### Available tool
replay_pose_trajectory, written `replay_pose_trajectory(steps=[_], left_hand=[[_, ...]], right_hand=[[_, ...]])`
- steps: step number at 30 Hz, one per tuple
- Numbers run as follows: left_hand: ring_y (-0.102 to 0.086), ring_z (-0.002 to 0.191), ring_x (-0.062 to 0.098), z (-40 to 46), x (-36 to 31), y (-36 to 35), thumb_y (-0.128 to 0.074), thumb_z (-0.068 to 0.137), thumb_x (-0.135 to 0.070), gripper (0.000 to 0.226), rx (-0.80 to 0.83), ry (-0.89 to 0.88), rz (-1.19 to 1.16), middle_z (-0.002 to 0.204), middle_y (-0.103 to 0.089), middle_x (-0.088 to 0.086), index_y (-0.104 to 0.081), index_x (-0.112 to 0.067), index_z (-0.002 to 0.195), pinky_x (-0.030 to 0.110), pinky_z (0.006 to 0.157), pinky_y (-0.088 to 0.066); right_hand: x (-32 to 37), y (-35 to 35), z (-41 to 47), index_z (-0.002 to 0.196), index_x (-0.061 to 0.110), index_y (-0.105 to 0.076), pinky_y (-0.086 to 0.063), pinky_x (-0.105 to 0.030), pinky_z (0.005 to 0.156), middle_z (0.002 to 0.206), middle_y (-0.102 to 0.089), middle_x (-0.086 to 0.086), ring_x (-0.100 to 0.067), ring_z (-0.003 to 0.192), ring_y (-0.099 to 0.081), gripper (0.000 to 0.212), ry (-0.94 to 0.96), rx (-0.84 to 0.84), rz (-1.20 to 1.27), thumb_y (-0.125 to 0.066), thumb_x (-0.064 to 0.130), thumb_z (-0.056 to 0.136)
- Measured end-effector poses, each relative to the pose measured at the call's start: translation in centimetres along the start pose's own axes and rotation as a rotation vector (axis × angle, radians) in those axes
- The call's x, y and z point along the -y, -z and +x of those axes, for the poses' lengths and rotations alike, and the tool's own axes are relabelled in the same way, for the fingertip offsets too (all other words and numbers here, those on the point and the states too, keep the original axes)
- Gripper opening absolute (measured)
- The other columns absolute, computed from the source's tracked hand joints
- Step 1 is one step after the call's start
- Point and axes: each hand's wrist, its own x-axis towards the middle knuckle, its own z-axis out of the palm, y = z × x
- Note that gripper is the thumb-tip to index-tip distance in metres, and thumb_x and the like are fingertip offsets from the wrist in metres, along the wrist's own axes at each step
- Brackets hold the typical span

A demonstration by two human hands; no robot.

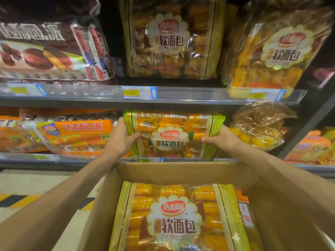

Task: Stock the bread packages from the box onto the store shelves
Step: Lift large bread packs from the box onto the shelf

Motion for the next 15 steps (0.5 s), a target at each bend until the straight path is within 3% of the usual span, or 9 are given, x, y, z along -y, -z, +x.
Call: replay_pose_trajectory(steps=[3,5,8,11,15], left_hand=[[-0.060,0.101,0.018,0.0,-0.3,-0.4,-0.070,0.094,-0.019,0.043,0.012,0.031,0.025,0.114,-0.064,0.000,-0.046,-0.012,0.129,0.035,0.085,-0.049],[-0.061,0.102,0.019,-0.1,-0.4,-0.2,-0.070,0.094,-0.020,0.042,0.017,0.045,0.032,0.112,-0.063,-0.001,-0.047,-0.012,0.129,0.035,0.084,-0.049],[-0.065,0.106,0.023,-0.5,-0.4,0.3,-0.072,0.092,-0.024,0.044,0.010,0.045,0.040,0.116,-0.068,0.003,-0.049,-0.015,0.128,0.043,0.090,-0.054],[-0.067,0.109,0.025,-1.1,-0.7,0.8,-0.072,0.092,-0.025,0.048,-0.007,0.034,0.035,0.120,-0.070,0.004,-0.048,-0.016,0.133,0.046,0.090,-0.057],[-0.065,0.097,0.019,-2.2,-2.0,1.7,-0.070,0.093,-0.025,0.060,-0.020,0.041,-0.001,0.126,-0.066,0.004,-0.040,-0.020,0.144,0.044,0.084,-0.058]], right_hand=[[0.7,-0.6,0.2,0.129,0.006,-0.058,-0.058,-0.037,0.081,0.121,-0.070,-0.013,-0.029,0.111,-0.067,0.047,-0.152,-0.043,0.160,-0.080,0.006,0.087],[1.2,-0.6,0.1,0.126,0.003,-0.059,-0.052,-0.031,0.066,0.118,-0.070,-0.015,-0.029,0.108,-0.067,0.044,-0.209,-0.064,0.225,-0.080,0.007,0.088],[1.4,-0.5,0.0,0.121,0.002,-0.060,-0.044,-0.028,0.061,0.112,-0.068,-0.012,-0.024,0.102,-0.064,0.041,-0.229,-0.086,0.231,-0.080,0.014,0.088],[1.5,-0.4,-0.1,0.121,0.004,-0.058,-0.047,-0.031,0.068,0.109,-0.067,-0.009,-0.025,0.105,-0.063,0.044,-0.236,-0.115,0.221,-0.082,0.021,0.088],[2.6,0.4,-1.1,0.128,0.007,-0.057,-0.054,-0.045,0.096,0.122,-0.067,-0.009,-0.031,0.116,-0.063,0.070,-0.213,-0.165,0.218,-0.089,0.038,0.074]])
